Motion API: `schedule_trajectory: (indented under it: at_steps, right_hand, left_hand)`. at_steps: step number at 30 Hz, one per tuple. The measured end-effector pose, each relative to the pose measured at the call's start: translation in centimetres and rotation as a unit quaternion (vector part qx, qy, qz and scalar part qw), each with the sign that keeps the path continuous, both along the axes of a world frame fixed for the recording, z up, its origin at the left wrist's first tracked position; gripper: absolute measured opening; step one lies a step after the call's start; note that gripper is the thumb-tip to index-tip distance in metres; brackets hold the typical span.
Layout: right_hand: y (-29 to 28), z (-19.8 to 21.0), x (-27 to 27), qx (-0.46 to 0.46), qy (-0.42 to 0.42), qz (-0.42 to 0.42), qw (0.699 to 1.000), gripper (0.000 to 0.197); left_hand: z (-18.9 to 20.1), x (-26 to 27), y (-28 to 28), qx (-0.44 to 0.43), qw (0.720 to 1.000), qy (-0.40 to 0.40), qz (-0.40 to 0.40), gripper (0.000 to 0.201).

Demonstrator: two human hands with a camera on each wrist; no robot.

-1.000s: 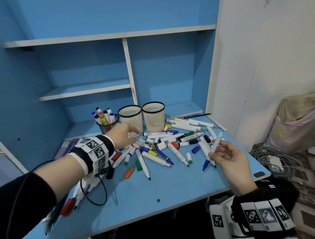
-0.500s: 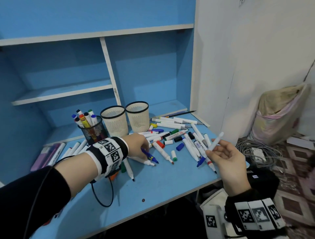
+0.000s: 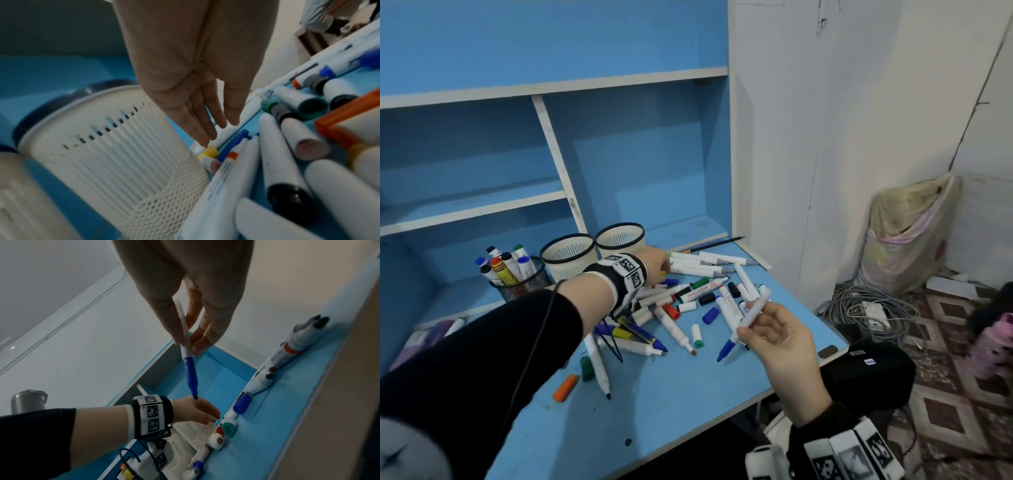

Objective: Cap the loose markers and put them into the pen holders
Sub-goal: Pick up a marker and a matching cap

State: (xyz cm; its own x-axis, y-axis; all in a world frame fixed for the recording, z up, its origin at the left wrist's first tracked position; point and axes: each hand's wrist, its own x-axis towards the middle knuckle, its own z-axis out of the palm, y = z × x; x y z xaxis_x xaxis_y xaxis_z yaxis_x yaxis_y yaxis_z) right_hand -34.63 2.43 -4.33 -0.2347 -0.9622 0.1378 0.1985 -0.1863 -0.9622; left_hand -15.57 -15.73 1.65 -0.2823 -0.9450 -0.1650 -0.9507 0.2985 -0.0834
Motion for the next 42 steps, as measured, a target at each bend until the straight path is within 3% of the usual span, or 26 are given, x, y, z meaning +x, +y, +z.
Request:
schedule_trajectory:
  at_steps: [8,14,19,22,26,34,42]
  right_hand:
    - [-1.4,1.1,0.2,0.027,-0.029,0.011,0.999,0.03]
    - [-1.3,0.9,-0.2,0.04,-0.044,0.016,0.998,0.025]
    - [-1.6,0.9,-0.6,0.049,-0.085,-0.003,0.995,0.019]
    - [-1.6,1.3,-0.4,0.04,-0.13,-0.005,0.991,0.016]
    - [-1.5,2.1,0.4,0.012,-0.202,-0.011,0.979,0.018]
    - [-0.9,4.3,2.1,-0.06,-0.267,-0.025,0.962,0.046]
    - [0.3,5.8,4.6,-0.089,-0.25,0.035,0.964,0.04]
  left_hand:
    - [-1.5,-2.2,-2.1,0.057,0.995,-0.07,0.037,0.036]
    - [-1.2,-2.6,-2.4,0.031,0.998,-0.047,0.013,0.032]
    - [0.1,-2.7,-0.5,-0.035,0.996,0.085,0.005,0.021]
    - [1.2,-2.7,2.0,-0.033,0.978,0.206,-0.009,0.014]
    - [3.0,-2.1,6.5,-0.023,0.95,0.311,-0.031,0.022]
    - [5.4,1.2,13.8,0.006,0.903,0.427,-0.052,0.03]
    - [6.6,3.8,17.9,-0.001,0.856,0.516,-0.004,0.019]
